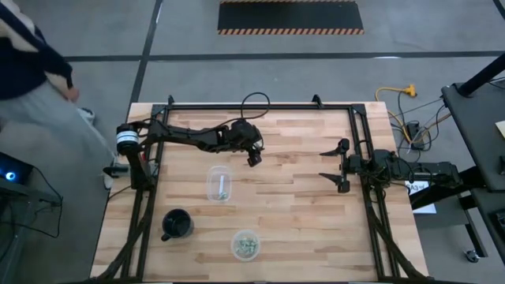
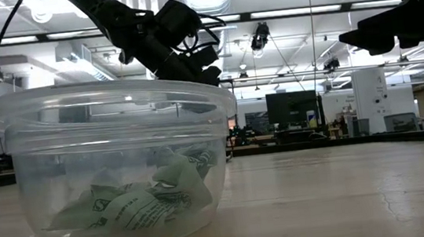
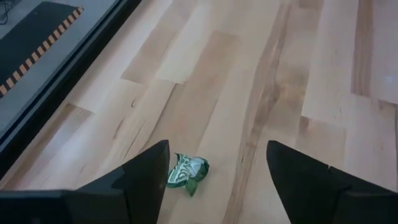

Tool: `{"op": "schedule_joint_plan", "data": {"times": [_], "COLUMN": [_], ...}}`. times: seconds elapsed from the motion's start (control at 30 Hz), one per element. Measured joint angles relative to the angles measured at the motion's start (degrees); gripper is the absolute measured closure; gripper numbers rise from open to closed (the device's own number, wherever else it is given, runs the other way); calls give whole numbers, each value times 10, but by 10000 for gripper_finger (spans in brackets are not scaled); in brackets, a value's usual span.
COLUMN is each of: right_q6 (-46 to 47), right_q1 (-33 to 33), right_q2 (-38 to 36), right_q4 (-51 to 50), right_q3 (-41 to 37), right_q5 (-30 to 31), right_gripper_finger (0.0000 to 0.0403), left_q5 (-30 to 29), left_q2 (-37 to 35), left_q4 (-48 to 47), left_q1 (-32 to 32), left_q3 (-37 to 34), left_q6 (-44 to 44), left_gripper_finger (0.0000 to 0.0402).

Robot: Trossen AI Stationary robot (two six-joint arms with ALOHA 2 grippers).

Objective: Pick and place Stevia / Truvia into bins
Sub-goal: Put the truvia packet into the oval transparent container

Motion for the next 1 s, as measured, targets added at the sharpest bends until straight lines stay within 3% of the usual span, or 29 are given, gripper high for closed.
{"op": "schedule_joint_plan", "data": {"times": [0.27, 0.7, 1.0], "right_q6": [0, 0, 0], "right_q1": [0, 0, 0], "right_q2": [0, 0, 0], "right_q4": [0, 0, 0], "right_q3": [0, 0, 0], "right_q5": [0, 0, 0], "right_gripper_finger": [78, 78, 78], "left_q5": [-1, -47, -35], "left_q2": [0, 1, 69], "left_q4": [-3, -21, -27], "left_q1": [7, 18, 18], "left_q3": [-6, -10, 22], "left_q6": [-88, -139, -149], "left_gripper_finger": [149, 149, 149]}}
